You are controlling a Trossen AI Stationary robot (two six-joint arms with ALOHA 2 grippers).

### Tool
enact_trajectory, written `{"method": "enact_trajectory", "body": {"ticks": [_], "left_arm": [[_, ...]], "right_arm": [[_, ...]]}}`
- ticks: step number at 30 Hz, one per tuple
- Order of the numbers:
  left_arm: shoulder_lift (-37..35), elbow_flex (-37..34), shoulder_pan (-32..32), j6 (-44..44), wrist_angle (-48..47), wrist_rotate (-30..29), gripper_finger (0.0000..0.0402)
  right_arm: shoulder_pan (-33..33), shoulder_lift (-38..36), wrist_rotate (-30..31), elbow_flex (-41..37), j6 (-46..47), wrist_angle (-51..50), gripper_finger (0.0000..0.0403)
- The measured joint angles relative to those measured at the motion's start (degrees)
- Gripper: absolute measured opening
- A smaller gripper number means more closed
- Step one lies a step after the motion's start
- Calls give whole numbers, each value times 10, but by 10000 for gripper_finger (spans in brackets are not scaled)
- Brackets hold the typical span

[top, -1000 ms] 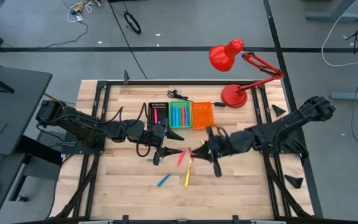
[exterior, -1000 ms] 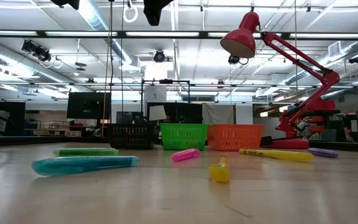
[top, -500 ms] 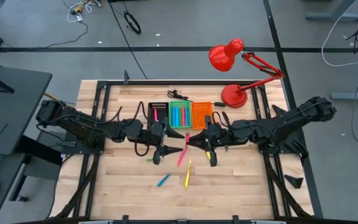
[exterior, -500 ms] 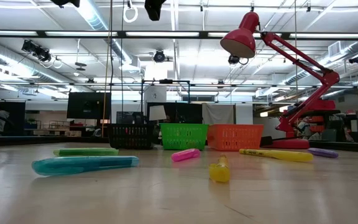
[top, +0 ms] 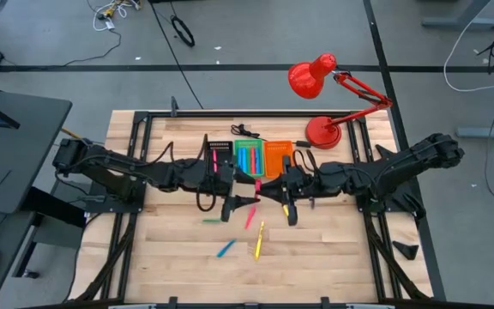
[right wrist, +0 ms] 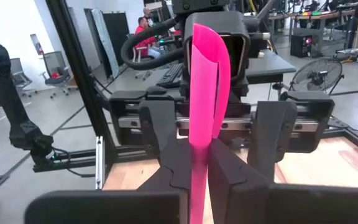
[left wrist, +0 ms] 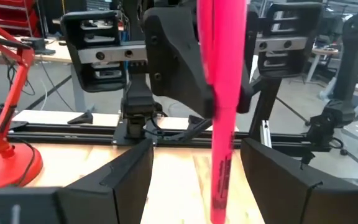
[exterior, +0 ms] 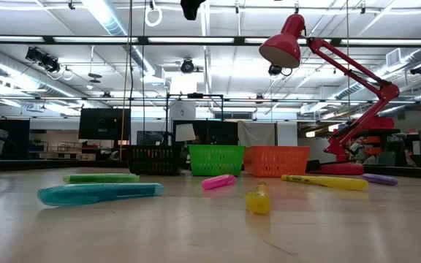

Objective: Pick & Place Markers
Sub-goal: Put the large pink pen into the black bin

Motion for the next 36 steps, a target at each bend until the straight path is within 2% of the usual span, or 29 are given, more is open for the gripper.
{"method": "enact_trajectory", "body": {"ticks": [3,6,15,17,23,29,36], "left_arm": [[0,0,0,-12,-2,6,243],[0,0,-1,-26,-15,8,214],[0,0,-1,-28,-17,14,52],[0,0,-1,-28,-17,15,31],[0,0,0,-50,-17,16,33],[-8,0,0,-93,-19,-17,34],[-21,0,3,-141,-34,-93,33]], "right_arm": [[0,0,0,0,-1,3,20],[0,0,0,0,-11,11,20],[0,0,5,0,-16,11,20],[0,0,4,0,-18,11,20],[0,0,4,0,-31,11,31],[0,-16,24,-1,-57,2,90],[1,-76,60,-1,-109,-47,154]]}}
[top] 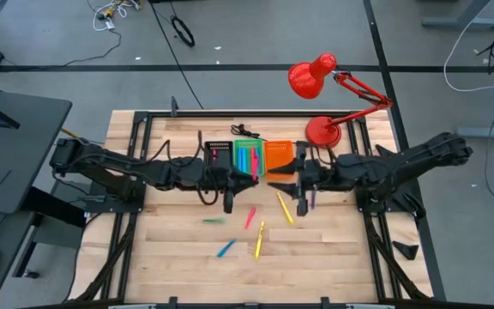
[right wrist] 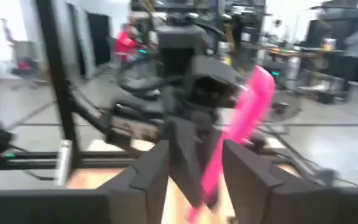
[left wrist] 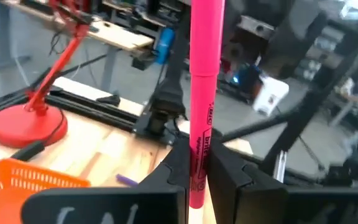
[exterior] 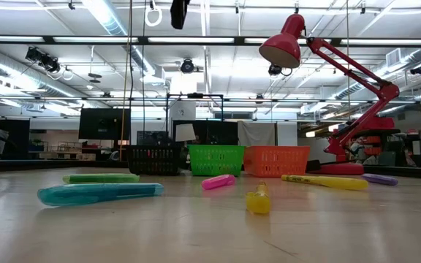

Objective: Pick & Place Markers
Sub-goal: Put the large pink pen into the black bin

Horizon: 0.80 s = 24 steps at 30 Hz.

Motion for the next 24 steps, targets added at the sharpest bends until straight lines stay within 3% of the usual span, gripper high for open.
{"method": "enact_trajectory", "body": {"ticks": [4,12,24], "left_arm": [[-4,0,12,-86,-54,-22,33],[-11,0,45,-285,-197,-22,33],[-11,0,83,-533,-431,104,33]], "right_arm": [[0,-32,34,0,-26,-37,174],[0,-54,35,0,-77,-57,180],[0,-53,35,0,-150,-60,180]]}}
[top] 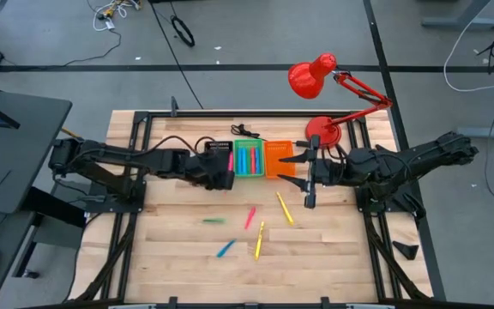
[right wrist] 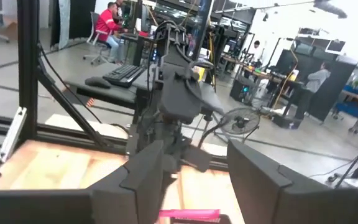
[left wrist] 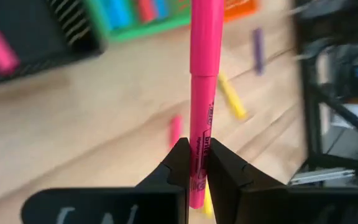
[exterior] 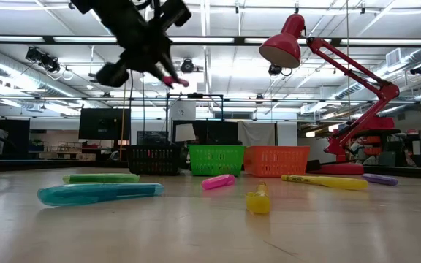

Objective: Pick & Place Markers
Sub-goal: Put the large pink pen into the black bin

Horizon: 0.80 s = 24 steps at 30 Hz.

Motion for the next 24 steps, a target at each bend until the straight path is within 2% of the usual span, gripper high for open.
{"method": "enact_trajectory", "body": {"ticks": [8,15,24], "left_arm": [[0,0,16,-75,-118,56,33],[0,0,49,-90,-198,93,33],[11,0,130,-61,-201,129,33]], "right_arm": [[0,0,0,0,-43,0,181],[0,0,0,0,-44,0,181],[0,0,0,0,-41,0,181]]}}
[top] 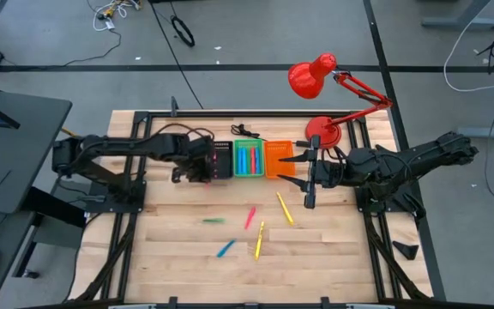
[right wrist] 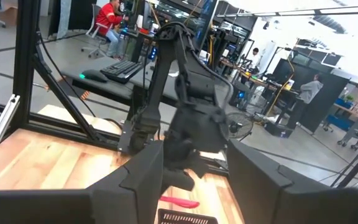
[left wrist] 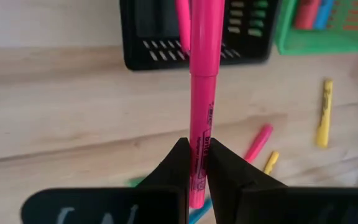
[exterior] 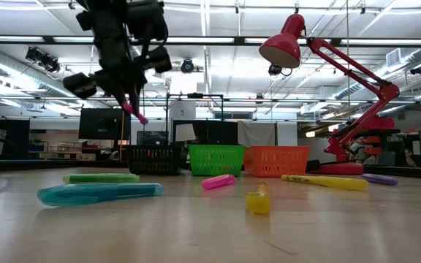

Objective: Pick & Place Markers
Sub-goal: Put the large pink pen into the black bin

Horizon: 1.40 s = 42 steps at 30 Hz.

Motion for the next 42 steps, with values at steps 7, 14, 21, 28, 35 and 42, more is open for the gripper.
{"method": "enact_trajectory", "body": {"ticks": [7,14,21,28,35,42], "left_arm": [[69,60,55,66,-22,30,33],[187,194,97,166,-134,44,33],[230,245,117,165,-168,74,33],[231,239,119,165,-220,64,33],[264,238,121,170,-212,75,33],[303,238,120,185,-181,110,33]], "right_arm": [[0,0,0,0,2,0,181],[0,0,0,0,3,1,181],[0,0,0,0,4,1,181],[0,0,0,0,4,2,181],[0,0,0,0,4,2,181],[0,0,0,0,4,1,181]]}}
